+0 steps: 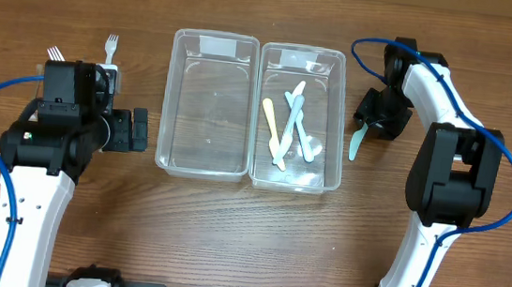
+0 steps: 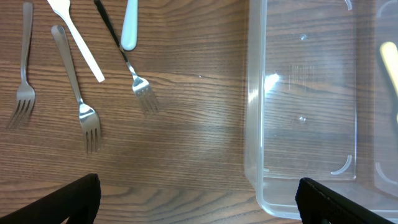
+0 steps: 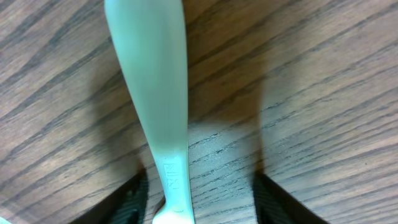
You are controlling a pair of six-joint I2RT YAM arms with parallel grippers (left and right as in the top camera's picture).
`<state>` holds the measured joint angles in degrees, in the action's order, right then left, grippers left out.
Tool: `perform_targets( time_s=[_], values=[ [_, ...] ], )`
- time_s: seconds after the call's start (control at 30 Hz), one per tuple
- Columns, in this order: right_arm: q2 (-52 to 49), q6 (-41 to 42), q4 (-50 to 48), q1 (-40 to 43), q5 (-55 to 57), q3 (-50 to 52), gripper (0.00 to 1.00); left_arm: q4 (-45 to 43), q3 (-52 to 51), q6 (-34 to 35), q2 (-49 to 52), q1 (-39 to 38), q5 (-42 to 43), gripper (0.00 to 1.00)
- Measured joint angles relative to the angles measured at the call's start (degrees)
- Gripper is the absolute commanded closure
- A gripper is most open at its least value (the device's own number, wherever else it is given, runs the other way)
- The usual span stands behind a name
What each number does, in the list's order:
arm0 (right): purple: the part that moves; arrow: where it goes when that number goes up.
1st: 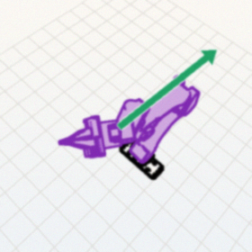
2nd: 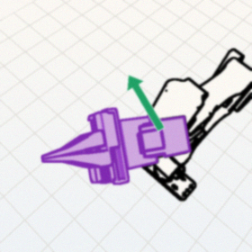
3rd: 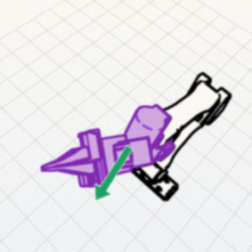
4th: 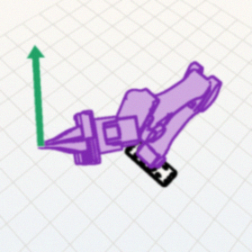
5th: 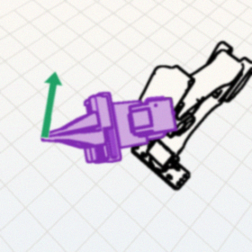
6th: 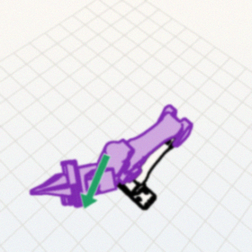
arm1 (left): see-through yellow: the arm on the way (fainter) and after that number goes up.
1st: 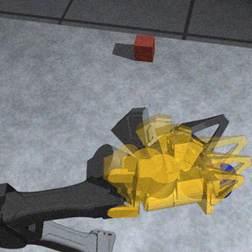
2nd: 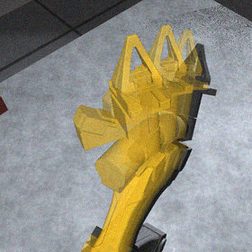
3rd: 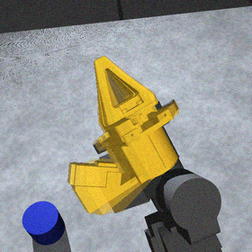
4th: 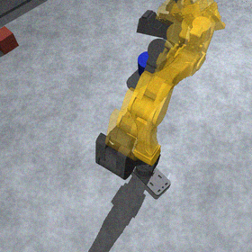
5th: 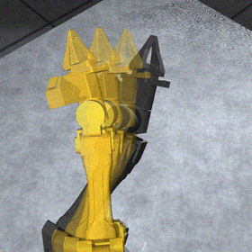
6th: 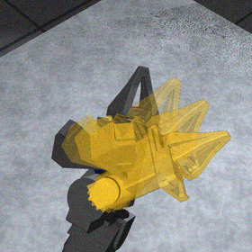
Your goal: Pack container
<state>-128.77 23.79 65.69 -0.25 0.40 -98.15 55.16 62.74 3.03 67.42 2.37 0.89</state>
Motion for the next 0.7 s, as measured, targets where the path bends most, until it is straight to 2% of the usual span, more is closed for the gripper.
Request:
perform_targets(
  time_s=[0.03, 0.17, 0.3, 0.43, 0.7],
  values=[
    [0.0, 0.1, 0.0, 0.0, 0.0, 0.0, 0.64, 0.0, 0.0, 0.0, 0.0, 0.0, 0.0, 0.00],
    [0.0, 0.2, 0.2, 0.0, 0.1, 0.0, 0.77, 0.0, 0.0, 0.0, 0.0, 0.0, 0.0, 0.00],
    [0.0, 0.0, 0.3, 0.0, 0.1, 0.0, 0.83, 0.0, 0.0, 0.0, 0.0, 0.0, 0.0, 0.00],
    [0.0, 0.2, 0.3, 0.0, 0.0, 0.0, 0.96, 0.0, 0.0, 0.0, 0.0, 0.0, 0.0, 0.00],
    [0.0, 0.1, 0.3, 0.0, 0.0, -0.1, 0.96, 0.0, 0.0, 0.0, 0.0, 0.0, 0.0, 0.00]
  ],
)
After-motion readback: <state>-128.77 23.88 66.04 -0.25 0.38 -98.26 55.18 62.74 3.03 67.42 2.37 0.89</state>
